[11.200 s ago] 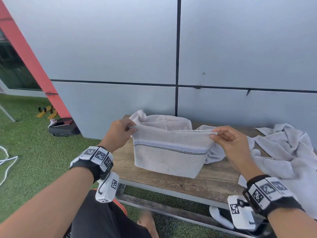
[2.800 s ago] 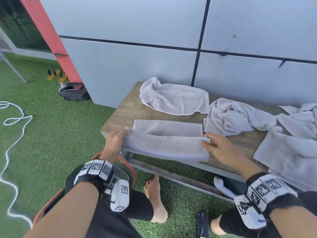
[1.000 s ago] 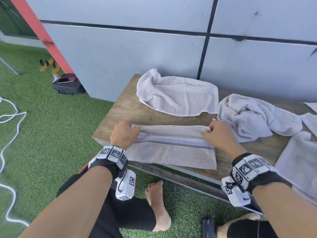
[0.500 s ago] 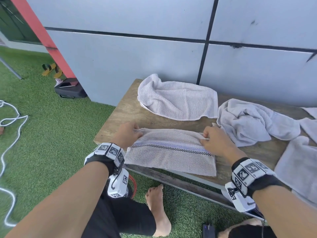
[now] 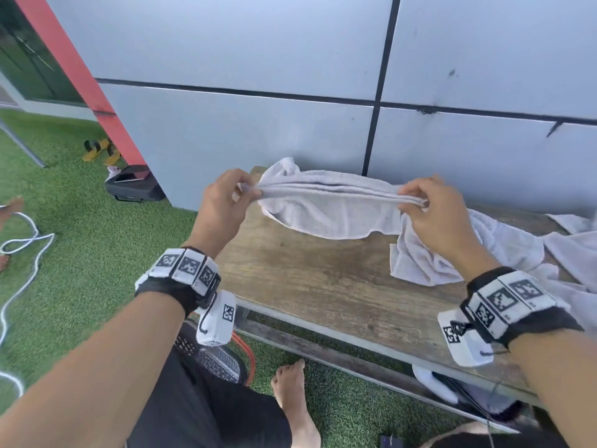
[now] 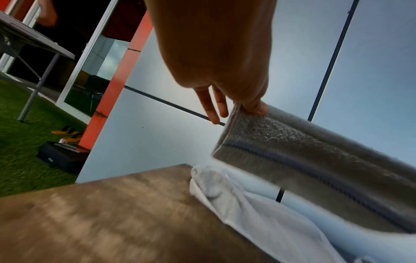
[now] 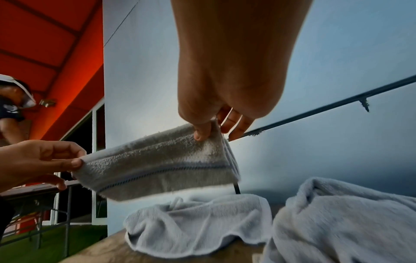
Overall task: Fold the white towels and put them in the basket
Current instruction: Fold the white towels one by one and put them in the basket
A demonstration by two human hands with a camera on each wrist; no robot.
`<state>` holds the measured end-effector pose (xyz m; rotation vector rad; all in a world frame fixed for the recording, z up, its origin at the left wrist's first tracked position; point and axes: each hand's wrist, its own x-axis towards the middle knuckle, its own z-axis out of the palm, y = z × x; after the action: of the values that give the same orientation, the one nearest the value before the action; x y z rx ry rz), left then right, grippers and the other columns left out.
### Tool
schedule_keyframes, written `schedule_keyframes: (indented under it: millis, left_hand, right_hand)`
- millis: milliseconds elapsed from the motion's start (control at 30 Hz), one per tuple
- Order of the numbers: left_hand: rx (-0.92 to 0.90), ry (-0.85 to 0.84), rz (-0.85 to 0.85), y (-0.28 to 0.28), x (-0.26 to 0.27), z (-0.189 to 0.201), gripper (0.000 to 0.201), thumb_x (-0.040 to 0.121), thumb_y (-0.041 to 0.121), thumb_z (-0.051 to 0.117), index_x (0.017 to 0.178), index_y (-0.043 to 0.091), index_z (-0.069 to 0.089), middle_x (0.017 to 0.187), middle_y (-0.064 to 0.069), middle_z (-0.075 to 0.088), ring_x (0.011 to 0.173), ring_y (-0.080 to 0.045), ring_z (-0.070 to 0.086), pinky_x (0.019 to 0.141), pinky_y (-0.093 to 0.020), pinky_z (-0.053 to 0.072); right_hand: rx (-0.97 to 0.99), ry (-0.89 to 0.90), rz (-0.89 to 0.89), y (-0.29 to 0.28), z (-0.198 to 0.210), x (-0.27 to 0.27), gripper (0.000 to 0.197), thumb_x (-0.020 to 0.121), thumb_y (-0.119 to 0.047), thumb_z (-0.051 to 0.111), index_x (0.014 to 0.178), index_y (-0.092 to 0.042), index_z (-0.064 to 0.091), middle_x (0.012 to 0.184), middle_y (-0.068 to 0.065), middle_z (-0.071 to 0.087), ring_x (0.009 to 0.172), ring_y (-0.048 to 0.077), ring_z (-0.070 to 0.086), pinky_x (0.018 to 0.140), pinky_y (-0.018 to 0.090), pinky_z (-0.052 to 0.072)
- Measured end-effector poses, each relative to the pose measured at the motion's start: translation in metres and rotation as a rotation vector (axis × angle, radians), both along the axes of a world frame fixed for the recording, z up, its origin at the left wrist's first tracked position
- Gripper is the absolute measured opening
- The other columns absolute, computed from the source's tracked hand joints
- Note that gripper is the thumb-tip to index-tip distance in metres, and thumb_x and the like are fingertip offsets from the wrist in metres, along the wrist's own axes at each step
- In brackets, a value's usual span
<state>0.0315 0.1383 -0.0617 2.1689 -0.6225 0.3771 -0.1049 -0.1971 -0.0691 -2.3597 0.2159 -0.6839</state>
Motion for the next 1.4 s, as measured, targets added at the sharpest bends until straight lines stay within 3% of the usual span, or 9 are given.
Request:
schedule_keyframes:
  millis: [133,267,433,533,633,867,1000,1200,1400]
  left_hand:
    - [0.232,0.180,-0.030,0.017,-0.026,-0.046,0.005,0.092,0.024,0.068,0.093,0.026,0.063,0.095,0.010,0.061,0.086,-0.010,0.060,0.074,-0.030,0.052]
    - [0.411,0.498,-0.087,0.027,-0.053,-0.098,0.017,0.091,0.017,0.066,0.106,0.025,0.061,0.104,0.006,0.063,0.096,-0.014,0.063,0.088,-0.040,0.056]
    - [0.368,0.568,0.202,0.006,-0.055,-0.101,0.035,0.096,0.038,0.060,0.117,0.010,0.056,0.103,-0.005,0.064,0.096,-0.025,0.064,0.088,-0.043,0.055]
    - [0.415,0.582,0.222,-0.003,-0.052,-0.097,0.035,0.095,0.038,0.062,0.069,0.016,0.055,0.060,0.002,0.050,0.051,-0.016,0.050,0.057,-0.028,0.047]
    - [0.435,0.630,0.231,-0.009,-0.048,-0.091,0.045,0.092,0.028,0.065,0.057,0.021,0.040,0.048,0.005,0.035,0.042,-0.013,0.034,0.047,-0.023,0.032]
    - [0.254,0.608,0.279,-0.021,-0.037,-0.070,0.023,0.087,0.014,0.066,0.066,0.011,0.058,0.064,-0.004,0.057,0.056,-0.016,0.049,0.052,-0.026,0.043]
    - [0.001,0.651,0.298,-0.034,-0.015,-0.038,0.009,0.089,0.009,0.067,0.087,0.012,0.059,0.089,-0.011,0.070,0.069,-0.018,0.063,0.065,-0.032,0.057]
    - [-0.269,0.601,0.310,-0.041,0.006,0.003,0.012,0.090,0.007,0.067,0.097,0.010,0.057,0.094,-0.014,0.070,0.066,-0.022,0.071,0.073,-0.041,0.063]
    - [-0.211,0.721,0.301,-0.013,-0.028,-0.037,0.019,0.090,0.005,0.068,0.105,0.007,0.056,0.095,-0.013,0.069,0.075,-0.022,0.072,0.070,-0.030,0.061]
  right_hand:
    - [-0.102,0.269,0.100,0.001,-0.042,-0.028,0.032,0.077,-0.005,0.073,0.083,-0.035,0.062,0.094,0.000,0.055,0.093,0.027,0.054,0.084,0.042,0.045]
    - [-0.105,0.723,0.239,0.010,-0.083,-0.059,0.036,0.080,-0.015,0.071,0.096,-0.042,0.055,0.112,-0.003,0.049,0.107,0.019,0.049,0.089,0.036,0.044]
    - [0.008,0.537,-0.064,0.023,-0.090,-0.064,0.017,0.091,-0.030,0.063,0.088,-0.022,0.049,0.083,-0.006,0.049,0.071,0.010,0.051,0.065,0.030,0.045]
    - [-0.014,0.583,-0.116,0.027,-0.089,-0.061,0.045,0.092,-0.029,0.061,0.063,-0.029,0.027,0.056,-0.008,0.032,0.045,0.009,0.031,0.047,0.024,0.025]
    - [-0.012,0.672,-0.130,0.025,-0.090,-0.061,0.047,0.094,-0.035,0.060,0.059,-0.023,0.031,0.051,-0.006,0.031,0.042,0.012,0.030,0.046,0.026,0.025]
    - [0.178,0.642,-0.192,0.016,-0.079,-0.053,0.042,0.090,-0.018,0.059,0.059,-0.018,0.031,0.053,0.001,0.035,0.047,0.023,0.036,0.051,0.028,0.029]
    - [0.454,0.486,-0.251,0.004,-0.052,-0.032,0.015,0.089,-0.013,0.063,0.080,-0.013,0.052,0.076,0.010,0.071,0.063,0.026,0.063,0.061,0.035,0.051]
    - [0.710,0.151,-0.238,-0.006,-0.010,-0.022,0.011,0.092,-0.011,0.063,0.093,-0.016,0.054,0.075,0.011,0.067,0.053,0.017,0.056,0.052,0.028,0.049]
    - [0.600,0.459,-0.114,0.008,-0.044,-0.067,0.016,0.091,-0.014,0.069,0.099,-0.012,0.056,0.088,0.011,0.072,0.063,0.017,0.062,0.060,0.028,0.051]
